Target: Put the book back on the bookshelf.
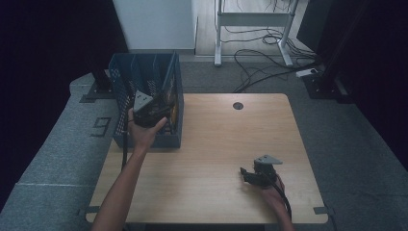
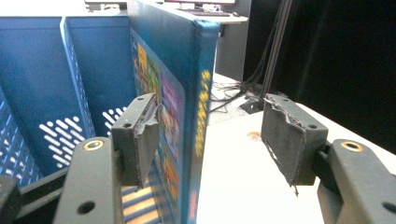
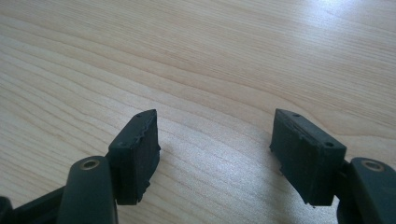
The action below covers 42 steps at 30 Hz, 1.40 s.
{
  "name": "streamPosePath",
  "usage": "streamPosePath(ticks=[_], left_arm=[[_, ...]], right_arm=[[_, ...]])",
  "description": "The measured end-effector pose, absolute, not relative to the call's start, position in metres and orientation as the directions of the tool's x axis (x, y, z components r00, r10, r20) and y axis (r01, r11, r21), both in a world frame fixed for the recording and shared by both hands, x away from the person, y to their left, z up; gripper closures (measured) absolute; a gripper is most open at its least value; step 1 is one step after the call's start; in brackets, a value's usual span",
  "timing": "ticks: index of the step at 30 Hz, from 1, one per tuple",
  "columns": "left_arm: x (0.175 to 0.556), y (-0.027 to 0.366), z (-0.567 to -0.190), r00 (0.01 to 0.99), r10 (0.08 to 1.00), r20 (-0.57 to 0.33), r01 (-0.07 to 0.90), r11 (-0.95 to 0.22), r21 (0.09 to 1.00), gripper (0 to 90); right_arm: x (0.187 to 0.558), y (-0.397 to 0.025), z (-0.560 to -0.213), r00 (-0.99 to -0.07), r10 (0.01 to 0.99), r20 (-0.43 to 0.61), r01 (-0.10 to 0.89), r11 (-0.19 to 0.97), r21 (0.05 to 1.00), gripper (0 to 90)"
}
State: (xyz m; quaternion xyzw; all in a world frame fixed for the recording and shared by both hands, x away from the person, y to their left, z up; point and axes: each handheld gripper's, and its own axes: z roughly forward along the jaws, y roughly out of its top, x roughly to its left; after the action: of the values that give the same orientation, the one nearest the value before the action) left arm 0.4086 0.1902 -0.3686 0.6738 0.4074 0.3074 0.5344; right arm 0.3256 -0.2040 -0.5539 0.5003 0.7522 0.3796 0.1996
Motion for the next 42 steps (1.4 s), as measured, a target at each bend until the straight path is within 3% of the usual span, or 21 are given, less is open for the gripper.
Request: streamPosePath(ticks=[23, 42], left_arm=[[0.340, 0.205, -0.412, 0.623, 0.779, -0.076, 0.324, -0.168, 0.931, 36.4], [0.303, 0.217, -0.463, 0.667, 0.731, -0.146, 0.374, -0.158, 0.914, 36.3]], right_arm=[[0.325, -0.203, -0.554, -0.421, 0.904, 0.077, 0.603, 0.215, 0.768, 31.8], [0.325, -0.203, -0.554, -0.419, 0.905, 0.072, 0.603, 0.217, 0.768, 31.9]])
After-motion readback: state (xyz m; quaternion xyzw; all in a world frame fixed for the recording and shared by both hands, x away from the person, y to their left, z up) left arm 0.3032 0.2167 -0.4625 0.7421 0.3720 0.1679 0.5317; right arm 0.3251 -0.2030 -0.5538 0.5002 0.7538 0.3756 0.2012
